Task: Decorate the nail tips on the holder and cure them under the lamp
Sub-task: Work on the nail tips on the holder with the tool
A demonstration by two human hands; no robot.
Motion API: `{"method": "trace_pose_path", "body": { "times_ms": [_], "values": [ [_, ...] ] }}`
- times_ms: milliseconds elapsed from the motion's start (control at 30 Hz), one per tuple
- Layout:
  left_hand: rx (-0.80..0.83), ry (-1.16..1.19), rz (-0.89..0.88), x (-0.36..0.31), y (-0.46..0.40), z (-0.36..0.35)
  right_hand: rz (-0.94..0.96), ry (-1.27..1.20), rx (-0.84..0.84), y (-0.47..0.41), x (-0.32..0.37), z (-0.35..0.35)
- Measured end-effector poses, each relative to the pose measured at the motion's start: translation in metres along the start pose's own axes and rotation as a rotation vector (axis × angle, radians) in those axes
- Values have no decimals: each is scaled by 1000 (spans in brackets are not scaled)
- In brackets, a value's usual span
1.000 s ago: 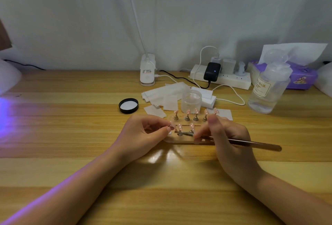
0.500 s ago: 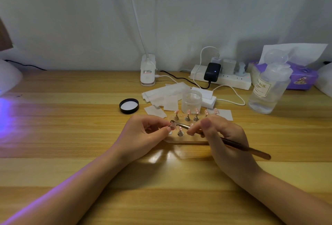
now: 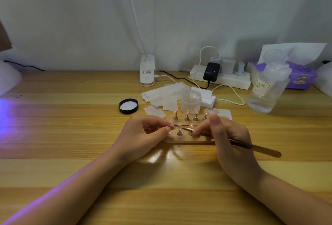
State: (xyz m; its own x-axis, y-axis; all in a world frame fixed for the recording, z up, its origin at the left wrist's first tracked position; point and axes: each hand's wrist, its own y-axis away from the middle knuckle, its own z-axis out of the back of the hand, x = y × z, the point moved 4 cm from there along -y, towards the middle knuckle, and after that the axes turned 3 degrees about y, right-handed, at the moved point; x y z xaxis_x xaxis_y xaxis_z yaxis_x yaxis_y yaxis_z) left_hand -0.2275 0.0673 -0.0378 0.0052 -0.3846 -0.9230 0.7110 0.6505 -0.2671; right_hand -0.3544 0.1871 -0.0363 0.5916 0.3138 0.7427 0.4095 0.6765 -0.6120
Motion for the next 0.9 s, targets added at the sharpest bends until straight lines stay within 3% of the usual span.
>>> {"method": "trace_pose_path", "body": {
  "times_ms": [367, 567, 733, 900],
  "values": [
    [16, -13, -24, 1, 0, -1, 67, 139, 22, -3, 4, -2],
    [28, -7, -21, 2, 1, -1, -3, 33, -27, 0, -1, 2],
    [33, -9, -35, 1, 0, -2, 43, 129, 36, -3, 3, -3],
    [29, -17, -28, 2, 0, -1, 7, 57, -11, 0, 0, 0]
  ]
}}
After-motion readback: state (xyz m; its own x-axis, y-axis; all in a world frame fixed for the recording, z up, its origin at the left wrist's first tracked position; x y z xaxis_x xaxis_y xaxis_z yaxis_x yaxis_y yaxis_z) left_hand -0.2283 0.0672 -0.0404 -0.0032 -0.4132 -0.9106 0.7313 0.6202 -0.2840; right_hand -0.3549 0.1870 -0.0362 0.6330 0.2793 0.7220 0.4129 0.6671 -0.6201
